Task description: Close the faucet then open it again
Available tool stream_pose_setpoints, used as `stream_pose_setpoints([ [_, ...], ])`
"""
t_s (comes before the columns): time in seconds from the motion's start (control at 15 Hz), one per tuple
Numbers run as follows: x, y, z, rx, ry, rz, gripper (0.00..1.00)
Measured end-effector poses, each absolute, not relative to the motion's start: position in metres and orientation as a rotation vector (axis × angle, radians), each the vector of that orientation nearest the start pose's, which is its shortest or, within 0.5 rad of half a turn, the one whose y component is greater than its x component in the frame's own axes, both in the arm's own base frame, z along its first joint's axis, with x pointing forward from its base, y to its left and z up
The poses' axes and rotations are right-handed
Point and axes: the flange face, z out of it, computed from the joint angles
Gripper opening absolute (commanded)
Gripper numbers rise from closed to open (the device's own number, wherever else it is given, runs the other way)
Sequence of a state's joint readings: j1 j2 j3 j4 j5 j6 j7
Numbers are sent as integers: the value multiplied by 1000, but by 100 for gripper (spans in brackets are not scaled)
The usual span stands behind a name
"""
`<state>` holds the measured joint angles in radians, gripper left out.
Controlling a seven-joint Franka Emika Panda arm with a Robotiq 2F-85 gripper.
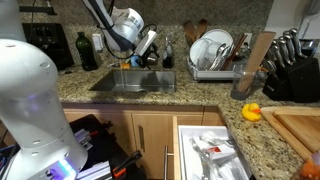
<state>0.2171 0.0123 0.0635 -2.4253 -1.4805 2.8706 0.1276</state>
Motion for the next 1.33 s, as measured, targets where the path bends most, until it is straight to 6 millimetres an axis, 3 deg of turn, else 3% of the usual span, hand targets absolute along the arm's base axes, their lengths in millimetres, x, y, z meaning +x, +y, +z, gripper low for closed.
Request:
stream_pose_setpoints([
  [0.27,471,208,322,1631,1926,720,100],
  [0.6,504,192,329,1470,2074,836,100],
  [0.93,513,192,319,1466,2083,819,100],
  [1.13,534,198,299,1299,2154,743,100],
  [1.33,560,226,260,1132,2251,700,100],
])
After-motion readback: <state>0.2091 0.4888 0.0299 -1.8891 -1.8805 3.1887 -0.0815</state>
